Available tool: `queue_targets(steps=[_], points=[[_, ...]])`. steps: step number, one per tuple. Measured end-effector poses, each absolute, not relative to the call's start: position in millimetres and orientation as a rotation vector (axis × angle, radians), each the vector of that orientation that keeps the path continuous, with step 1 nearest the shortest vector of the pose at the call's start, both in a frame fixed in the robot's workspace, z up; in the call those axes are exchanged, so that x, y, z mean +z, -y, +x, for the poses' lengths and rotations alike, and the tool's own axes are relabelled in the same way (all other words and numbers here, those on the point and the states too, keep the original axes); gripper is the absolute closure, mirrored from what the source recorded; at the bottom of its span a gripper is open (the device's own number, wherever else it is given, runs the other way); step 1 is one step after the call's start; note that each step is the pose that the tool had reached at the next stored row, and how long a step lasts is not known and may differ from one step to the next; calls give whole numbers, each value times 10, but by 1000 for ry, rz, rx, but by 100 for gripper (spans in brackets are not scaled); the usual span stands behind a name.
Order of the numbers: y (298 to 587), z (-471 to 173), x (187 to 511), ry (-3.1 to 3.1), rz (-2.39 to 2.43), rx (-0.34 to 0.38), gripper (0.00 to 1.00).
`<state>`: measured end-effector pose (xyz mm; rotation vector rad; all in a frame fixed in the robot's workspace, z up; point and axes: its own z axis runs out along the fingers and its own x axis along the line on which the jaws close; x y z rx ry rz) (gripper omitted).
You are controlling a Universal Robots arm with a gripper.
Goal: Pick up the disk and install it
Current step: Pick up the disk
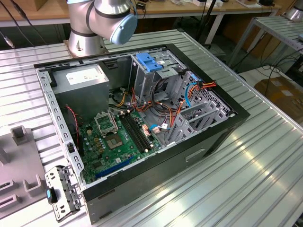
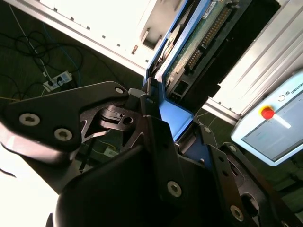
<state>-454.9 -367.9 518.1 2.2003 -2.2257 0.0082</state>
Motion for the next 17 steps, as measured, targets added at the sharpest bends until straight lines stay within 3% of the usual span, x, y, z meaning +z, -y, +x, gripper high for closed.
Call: queue_targets(steps=[17], points=[[3679,-4185,5181,2226,2200,8,63]])
